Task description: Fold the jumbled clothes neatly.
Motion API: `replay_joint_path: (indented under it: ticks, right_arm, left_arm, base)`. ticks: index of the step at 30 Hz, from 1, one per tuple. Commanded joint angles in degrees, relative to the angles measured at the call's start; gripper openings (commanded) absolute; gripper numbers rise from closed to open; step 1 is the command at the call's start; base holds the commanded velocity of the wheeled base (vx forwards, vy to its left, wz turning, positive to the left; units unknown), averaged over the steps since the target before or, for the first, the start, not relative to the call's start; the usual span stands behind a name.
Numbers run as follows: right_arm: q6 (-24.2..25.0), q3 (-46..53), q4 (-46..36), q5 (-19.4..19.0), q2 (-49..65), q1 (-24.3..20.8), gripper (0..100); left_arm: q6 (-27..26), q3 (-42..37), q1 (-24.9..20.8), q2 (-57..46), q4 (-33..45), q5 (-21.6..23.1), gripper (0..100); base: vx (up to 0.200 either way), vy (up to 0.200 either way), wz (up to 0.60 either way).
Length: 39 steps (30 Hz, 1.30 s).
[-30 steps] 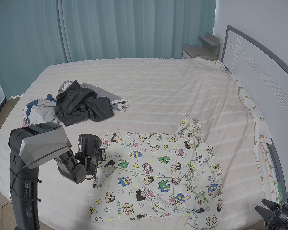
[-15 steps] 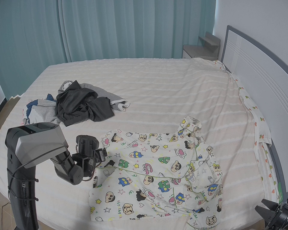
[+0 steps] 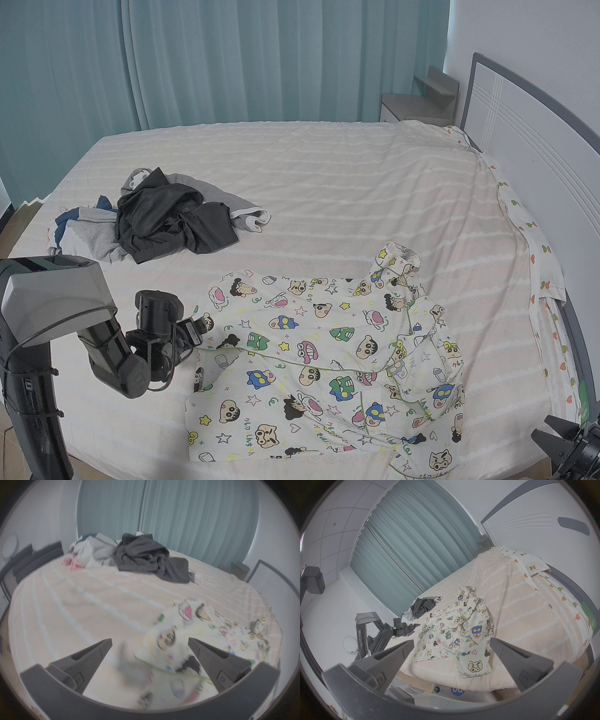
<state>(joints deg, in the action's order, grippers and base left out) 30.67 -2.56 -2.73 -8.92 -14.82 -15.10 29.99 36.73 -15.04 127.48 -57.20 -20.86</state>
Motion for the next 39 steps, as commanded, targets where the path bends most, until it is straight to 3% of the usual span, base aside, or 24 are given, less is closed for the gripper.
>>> replay_joint_path:
  ticks: [1, 3, 7, 26, 33, 39]
  right_arm:
    - [0.0, 0.0, 0.0, -0.1, 0.5, 0.0, 100]
    - [0.0, -0.2, -0.2, -0.9, 1.4, 0.0, 100]
    - [0.0, -0.2, -0.3, -1.4, 1.6, 0.0, 100]
    - [0.0, -0.2, -0.3, -1.4, 1.6, 0.0, 100]
    - [0.0, -0.2, -0.3, -1.4, 1.6, 0.0, 100]
    - [0.0, -0.2, -0.3, -1.4, 1.6, 0.0, 100]
  left_arm:
    - [9.2, -7.6, -6.7, -2.8, -0.1, 4.1, 100]
    - [17.6, -11.6, -10.2, -3.3, -0.1, 9.3, 100]
    - [23.7, -16.2, -12.4, -2.7, 0.0, 12.6, 100]
    - [24.3, -20.4, -13.5, -4.1, -0.7, 12.6, 100]
    - [26.4, -24.4, -17.9, -2.1, -14.1, 15.6, 100]
    - [26.3, -26.4, -18.6, 4.5, -26.4, 15.1, 100]
  base:
    - [0.000, 0.000, 0.00]
    - [0.000, 0.000, 0.00]
    - [0.000, 0.000, 0.00]
    - [0.000, 0.000, 0.00]
    - [0.000, 0.000, 0.00]
    - [0.000, 0.000, 0.00]
